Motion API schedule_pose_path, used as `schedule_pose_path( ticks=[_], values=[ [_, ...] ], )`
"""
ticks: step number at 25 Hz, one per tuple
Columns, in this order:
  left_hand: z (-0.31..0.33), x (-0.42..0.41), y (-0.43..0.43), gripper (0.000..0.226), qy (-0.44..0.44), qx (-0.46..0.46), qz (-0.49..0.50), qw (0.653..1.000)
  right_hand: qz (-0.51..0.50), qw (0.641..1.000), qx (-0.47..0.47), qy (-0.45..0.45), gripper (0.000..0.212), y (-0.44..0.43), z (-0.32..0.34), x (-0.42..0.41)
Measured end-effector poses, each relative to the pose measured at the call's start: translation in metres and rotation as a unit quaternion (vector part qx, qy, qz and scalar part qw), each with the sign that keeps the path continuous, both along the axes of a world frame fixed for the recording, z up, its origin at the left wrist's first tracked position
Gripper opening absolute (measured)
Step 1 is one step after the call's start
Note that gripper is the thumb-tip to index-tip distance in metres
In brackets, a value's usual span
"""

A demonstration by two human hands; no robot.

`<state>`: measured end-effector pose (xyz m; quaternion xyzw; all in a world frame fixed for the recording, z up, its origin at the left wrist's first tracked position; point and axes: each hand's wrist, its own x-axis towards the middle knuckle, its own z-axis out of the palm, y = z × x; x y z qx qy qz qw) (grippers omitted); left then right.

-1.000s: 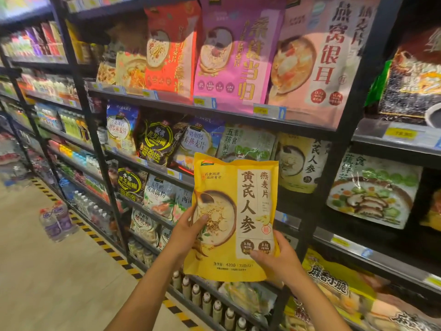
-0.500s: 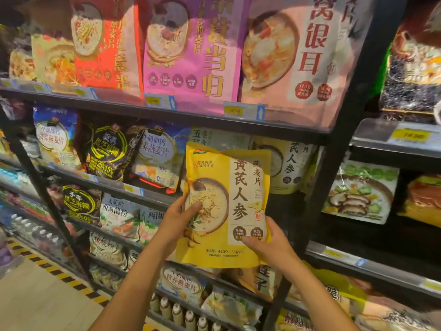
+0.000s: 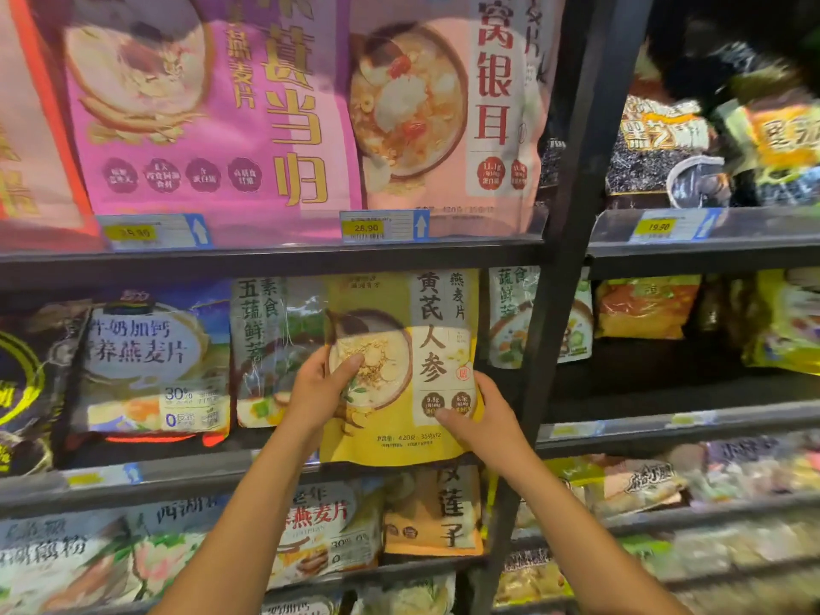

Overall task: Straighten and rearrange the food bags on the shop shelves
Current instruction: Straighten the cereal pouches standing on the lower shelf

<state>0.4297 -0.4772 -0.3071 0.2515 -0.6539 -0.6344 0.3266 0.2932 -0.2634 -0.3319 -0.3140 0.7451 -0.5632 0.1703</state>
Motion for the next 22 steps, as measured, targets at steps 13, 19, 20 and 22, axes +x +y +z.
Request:
schedule_pose_path(
  ticks=[13, 19, 20, 22],
  values=[
    [0.001, -0.077, -0.028, 0.038, -0.045, 0.027, 0.032, 0.998, -0.137, 0.974, 0.166, 0.068, 0.141, -0.055, 0.004, -0.033],
    [-0.01, -0.096, -0.028, 0.054, -0.01, -0.085, 0.023, 0.996, -0.162, 0.957, 0.231, 0.069, 0.115, -0.074, -0.001, -0.064],
    [-0.014, -0.097, -0.026, 0.051, -0.017, -0.085, 0.014, 0.996, -0.162, 0.954, 0.244, 0.07, 0.115, -0.075, -0.005, -0.066],
    [-0.025, -0.095, -0.028, 0.048, -0.097, -0.075, -0.012, 0.992, -0.167, 0.946, 0.267, 0.08, 0.115, -0.075, -0.016, -0.068]
  ],
)
